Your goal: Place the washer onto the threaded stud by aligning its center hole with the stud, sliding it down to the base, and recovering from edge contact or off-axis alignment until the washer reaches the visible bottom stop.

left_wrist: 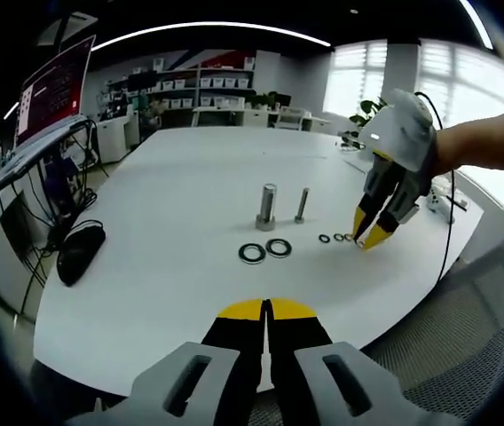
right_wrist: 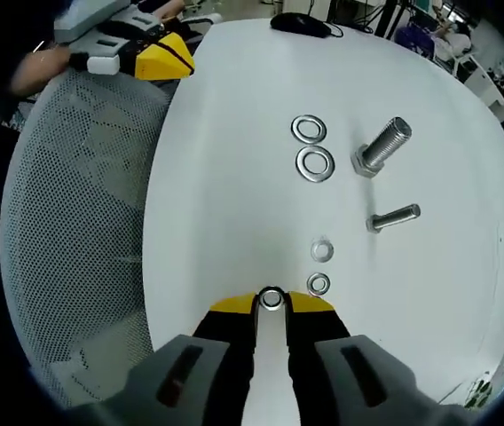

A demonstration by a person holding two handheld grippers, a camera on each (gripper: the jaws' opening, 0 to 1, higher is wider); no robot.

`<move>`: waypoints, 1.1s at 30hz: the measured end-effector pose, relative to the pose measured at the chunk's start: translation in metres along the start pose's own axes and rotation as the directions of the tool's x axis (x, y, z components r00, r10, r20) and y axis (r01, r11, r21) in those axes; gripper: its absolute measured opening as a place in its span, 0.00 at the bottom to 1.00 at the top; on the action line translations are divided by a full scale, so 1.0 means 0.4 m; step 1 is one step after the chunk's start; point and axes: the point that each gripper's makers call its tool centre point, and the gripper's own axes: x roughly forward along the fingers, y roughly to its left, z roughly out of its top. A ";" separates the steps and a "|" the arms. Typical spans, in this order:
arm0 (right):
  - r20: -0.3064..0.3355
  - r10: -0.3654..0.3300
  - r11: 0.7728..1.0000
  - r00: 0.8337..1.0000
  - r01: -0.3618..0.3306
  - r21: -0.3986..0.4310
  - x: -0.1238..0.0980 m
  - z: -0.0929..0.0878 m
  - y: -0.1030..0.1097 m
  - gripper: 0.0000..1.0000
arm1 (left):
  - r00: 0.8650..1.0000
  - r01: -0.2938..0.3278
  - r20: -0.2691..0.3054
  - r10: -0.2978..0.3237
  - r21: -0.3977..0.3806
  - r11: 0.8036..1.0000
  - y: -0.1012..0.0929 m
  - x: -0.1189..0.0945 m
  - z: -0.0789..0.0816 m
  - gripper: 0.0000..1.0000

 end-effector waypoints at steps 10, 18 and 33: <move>0.002 -0.004 0.999 1.000 0.004 -0.031 -0.051 0.020 -0.033 0.14 | 1.000 -0.002 -0.001 0.002 -0.006 1.000 0.002 0.000 0.000 0.00; 0.019 -0.031 0.998 0.999 0.032 -0.047 -0.079 0.052 -0.081 0.14 | 0.999 0.007 -0.031 -0.007 0.006 1.000 -0.003 0.006 -0.011 0.00; 0.033 -0.085 0.993 0.996 0.087 -0.073 -0.110 0.111 -0.167 0.14 | 1.000 0.002 -0.027 -0.002 0.000 1.000 0.000 0.006 -0.010 0.00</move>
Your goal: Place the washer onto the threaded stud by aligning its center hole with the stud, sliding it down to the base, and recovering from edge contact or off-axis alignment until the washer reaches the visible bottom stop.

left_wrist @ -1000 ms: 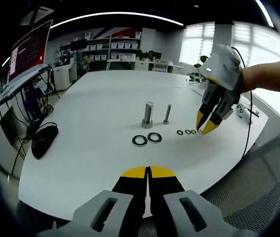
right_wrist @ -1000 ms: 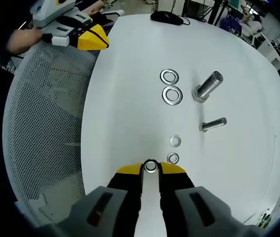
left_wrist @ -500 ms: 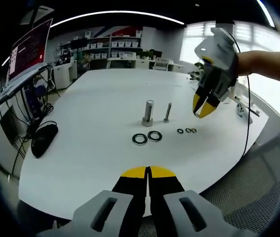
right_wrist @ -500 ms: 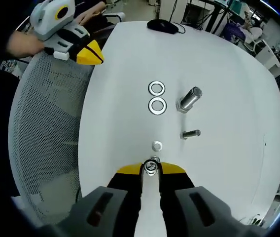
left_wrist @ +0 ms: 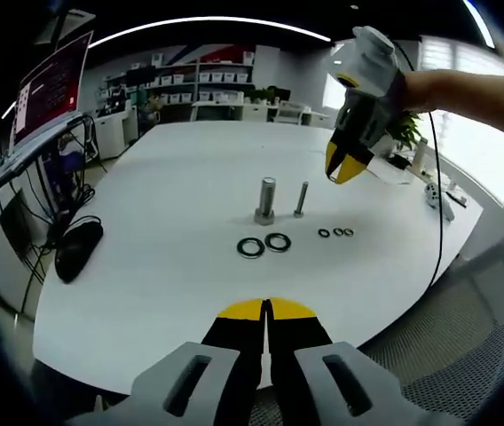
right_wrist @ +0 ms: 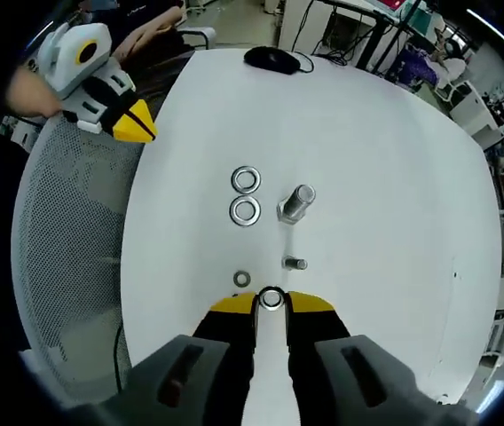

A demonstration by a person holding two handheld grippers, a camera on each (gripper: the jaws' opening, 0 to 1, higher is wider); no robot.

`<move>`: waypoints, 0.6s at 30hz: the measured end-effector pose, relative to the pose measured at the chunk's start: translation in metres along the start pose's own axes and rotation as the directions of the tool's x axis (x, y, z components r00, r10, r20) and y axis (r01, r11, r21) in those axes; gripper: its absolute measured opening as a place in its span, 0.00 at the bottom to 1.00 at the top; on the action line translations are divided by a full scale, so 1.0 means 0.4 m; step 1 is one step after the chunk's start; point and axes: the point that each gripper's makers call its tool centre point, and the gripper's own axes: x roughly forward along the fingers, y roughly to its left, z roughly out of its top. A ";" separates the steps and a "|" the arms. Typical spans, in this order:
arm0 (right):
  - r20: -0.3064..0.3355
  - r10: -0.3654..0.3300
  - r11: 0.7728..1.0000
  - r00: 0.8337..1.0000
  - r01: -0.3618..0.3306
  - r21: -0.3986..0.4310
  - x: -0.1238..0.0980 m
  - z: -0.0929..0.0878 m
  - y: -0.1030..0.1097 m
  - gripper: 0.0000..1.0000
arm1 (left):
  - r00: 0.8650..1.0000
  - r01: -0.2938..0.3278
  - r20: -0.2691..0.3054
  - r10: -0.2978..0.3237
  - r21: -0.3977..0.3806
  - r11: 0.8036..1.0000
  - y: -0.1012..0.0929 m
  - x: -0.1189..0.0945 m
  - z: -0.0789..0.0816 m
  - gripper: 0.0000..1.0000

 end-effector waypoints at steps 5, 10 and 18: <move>-0.006 -0.016 1.000 1.000 0.015 -0.013 0.003 0.013 -0.032 0.14 | 1.000 0.000 0.007 0.000 -0.003 1.000 0.000 -0.001 0.003 0.00; -0.006 -0.018 1.000 1.000 0.018 -0.017 0.013 0.018 -0.043 0.14 | 1.000 -0.001 0.015 0.001 0.001 1.000 0.001 -0.001 0.006 0.00; -0.010 -0.008 1.000 1.000 0.008 -0.012 0.040 0.023 -0.050 0.14 | 1.000 0.001 0.026 -0.001 0.001 1.000 0.001 -0.001 0.010 0.00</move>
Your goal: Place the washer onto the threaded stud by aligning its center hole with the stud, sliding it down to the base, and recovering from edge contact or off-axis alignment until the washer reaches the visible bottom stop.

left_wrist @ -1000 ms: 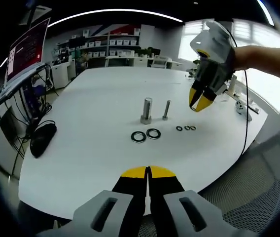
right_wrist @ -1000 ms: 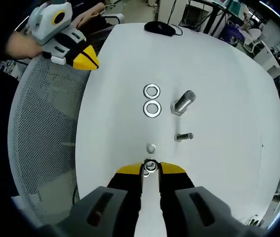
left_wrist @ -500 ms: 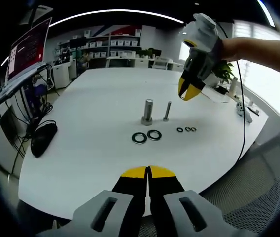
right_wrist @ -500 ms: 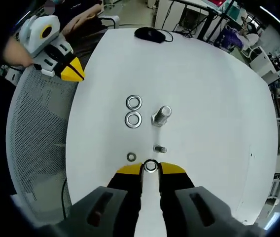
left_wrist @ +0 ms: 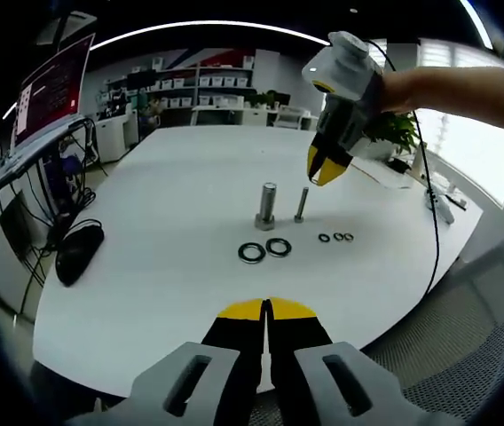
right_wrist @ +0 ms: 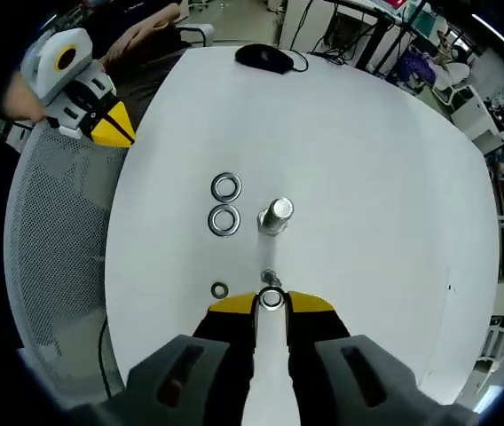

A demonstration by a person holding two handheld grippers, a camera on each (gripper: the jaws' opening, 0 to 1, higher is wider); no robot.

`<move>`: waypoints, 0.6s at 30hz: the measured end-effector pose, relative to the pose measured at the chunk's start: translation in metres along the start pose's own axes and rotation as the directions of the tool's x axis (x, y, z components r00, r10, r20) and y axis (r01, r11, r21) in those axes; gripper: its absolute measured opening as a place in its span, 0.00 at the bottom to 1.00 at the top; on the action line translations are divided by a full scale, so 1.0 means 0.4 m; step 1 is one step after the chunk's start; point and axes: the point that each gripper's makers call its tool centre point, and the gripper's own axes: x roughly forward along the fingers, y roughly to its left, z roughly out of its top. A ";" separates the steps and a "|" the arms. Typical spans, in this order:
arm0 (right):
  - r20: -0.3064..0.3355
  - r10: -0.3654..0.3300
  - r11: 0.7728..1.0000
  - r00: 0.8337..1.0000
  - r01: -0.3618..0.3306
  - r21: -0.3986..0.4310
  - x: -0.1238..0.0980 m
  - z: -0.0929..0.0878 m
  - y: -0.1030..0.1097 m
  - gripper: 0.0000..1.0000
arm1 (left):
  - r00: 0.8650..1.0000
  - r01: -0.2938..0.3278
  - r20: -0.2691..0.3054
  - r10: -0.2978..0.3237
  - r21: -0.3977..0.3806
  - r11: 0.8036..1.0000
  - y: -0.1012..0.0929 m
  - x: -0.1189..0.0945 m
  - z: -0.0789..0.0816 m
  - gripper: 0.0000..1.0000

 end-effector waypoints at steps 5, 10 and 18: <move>-0.009 0.008 1.000 1.000 -0.009 -0.008 0.015 0.003 -0.002 0.14 | 1.000 0.001 0.002 -0.001 0.001 1.000 0.000 0.001 0.001 0.00; -0.014 0.021 1.000 1.000 -0.021 -0.007 0.027 0.004 -0.002 0.14 | 1.000 -0.002 0.007 0.002 -0.001 1.000 0.002 0.000 0.002 0.00; -0.031 0.033 0.999 0.999 -0.033 -0.020 0.050 0.000 -0.003 0.14 | 1.000 -0.004 0.016 0.004 -0.002 1.000 0.003 0.000 0.007 0.00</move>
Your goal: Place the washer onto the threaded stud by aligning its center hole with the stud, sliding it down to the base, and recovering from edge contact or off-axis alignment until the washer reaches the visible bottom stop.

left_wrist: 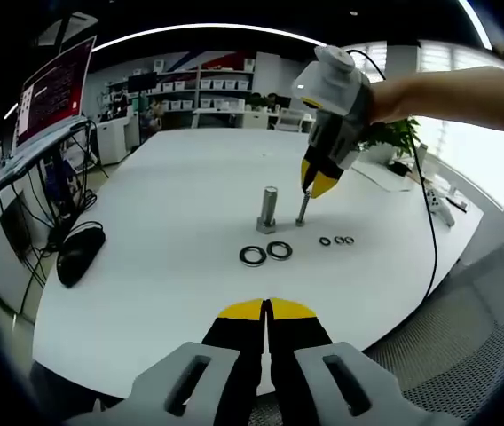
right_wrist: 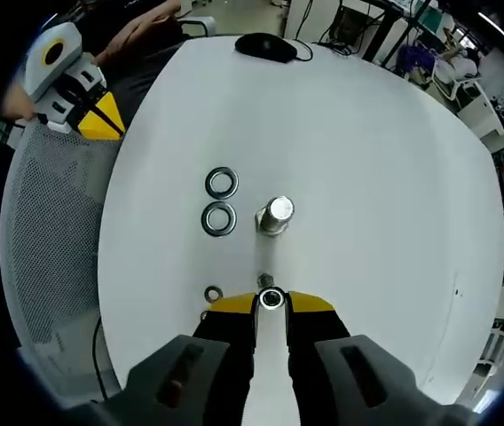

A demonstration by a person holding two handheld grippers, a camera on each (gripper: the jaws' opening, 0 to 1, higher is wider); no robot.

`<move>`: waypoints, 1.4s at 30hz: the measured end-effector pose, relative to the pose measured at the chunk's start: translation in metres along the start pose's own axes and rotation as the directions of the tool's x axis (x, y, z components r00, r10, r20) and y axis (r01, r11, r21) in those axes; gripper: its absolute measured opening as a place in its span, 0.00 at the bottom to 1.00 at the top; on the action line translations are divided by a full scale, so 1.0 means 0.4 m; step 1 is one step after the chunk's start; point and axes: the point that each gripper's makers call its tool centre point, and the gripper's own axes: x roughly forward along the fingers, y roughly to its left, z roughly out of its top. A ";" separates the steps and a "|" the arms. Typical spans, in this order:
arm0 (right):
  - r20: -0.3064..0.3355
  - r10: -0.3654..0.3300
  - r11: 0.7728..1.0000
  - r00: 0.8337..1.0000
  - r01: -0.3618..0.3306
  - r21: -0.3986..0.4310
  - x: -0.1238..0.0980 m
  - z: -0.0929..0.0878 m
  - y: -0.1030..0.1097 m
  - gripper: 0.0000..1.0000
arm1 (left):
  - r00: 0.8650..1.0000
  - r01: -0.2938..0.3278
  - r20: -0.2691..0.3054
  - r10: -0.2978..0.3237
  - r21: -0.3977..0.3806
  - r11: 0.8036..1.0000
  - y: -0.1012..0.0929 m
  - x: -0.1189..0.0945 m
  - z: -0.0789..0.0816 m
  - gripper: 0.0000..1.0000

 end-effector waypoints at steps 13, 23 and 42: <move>-0.015 0.041 0.999 0.999 -0.040 0.037 0.077 -0.018 0.017 0.14 | 1.000 -0.002 0.004 0.002 0.001 1.000 0.001 0.000 0.002 0.00; -0.050 0.049 0.998 0.998 -0.047 0.037 0.101 -0.032 0.023 0.14 | 1.000 -0.004 0.010 0.004 0.001 1.000 0.002 0.001 0.005 0.00; 0.091 -0.032 0.976 0.995 0.011 0.216 0.100 -0.001 0.022 0.29 | 1.000 -0.012 -0.002 0.012 0.002 1.000 0.004 0.000 0.002 0.00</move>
